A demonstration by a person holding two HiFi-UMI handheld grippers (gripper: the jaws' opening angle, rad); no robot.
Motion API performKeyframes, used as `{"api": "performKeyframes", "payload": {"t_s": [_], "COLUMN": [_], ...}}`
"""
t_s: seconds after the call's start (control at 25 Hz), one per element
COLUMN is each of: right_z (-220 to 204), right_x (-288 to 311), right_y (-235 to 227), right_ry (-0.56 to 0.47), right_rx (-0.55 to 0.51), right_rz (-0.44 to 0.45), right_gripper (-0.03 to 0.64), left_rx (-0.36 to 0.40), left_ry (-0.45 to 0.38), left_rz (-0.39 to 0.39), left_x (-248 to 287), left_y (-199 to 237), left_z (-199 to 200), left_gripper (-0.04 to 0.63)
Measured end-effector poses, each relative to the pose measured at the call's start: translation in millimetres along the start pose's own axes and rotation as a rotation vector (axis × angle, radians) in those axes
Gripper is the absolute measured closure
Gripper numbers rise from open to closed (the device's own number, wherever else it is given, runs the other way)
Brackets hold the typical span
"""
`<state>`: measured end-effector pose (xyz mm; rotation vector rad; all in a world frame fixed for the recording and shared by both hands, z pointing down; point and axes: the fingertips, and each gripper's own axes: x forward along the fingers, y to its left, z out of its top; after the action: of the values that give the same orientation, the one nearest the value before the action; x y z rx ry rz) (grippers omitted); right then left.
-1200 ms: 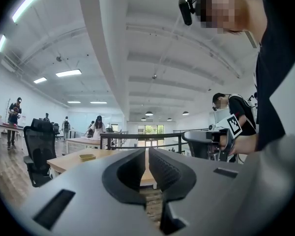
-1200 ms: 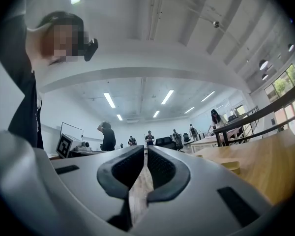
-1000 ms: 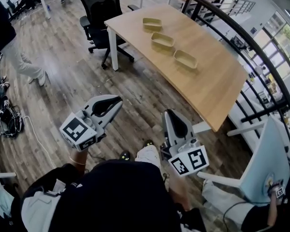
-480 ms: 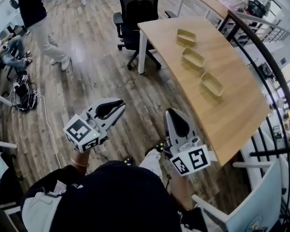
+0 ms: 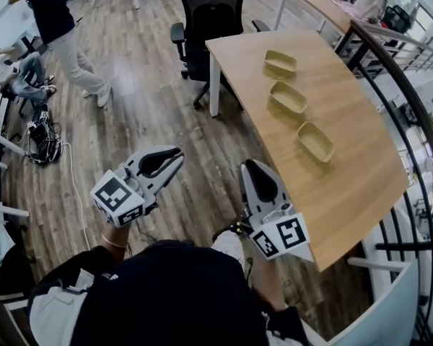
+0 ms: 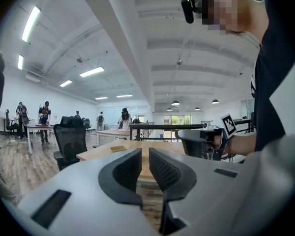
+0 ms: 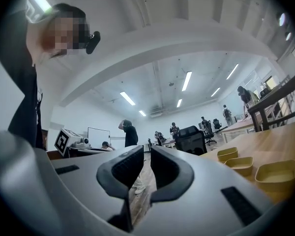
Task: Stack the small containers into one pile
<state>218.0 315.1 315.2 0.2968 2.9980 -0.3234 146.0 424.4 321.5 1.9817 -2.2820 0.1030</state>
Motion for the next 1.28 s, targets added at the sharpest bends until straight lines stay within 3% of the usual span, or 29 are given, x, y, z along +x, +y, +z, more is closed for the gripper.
{"api": "performKeyframes", "payload": {"t_s": [0.84, 1.28], "right_z": [40, 37], "right_x": [-1, -46], "right_y": [-146, -213], "right_ry": [0.021, 0.046], "right_rx": [-0.061, -0.057], "right_rz": [-0.041, -0.132], "right_gripper": [0.581, 0.581], "left_rx": [0.027, 0.046], "left_ry": [0.035, 0.069], "left_rz": [-0.013, -0.108], "left_x": [152, 234], "left_y": [6, -30], "left_z": [35, 32], "left_gripper": [0.551, 0.531]}}
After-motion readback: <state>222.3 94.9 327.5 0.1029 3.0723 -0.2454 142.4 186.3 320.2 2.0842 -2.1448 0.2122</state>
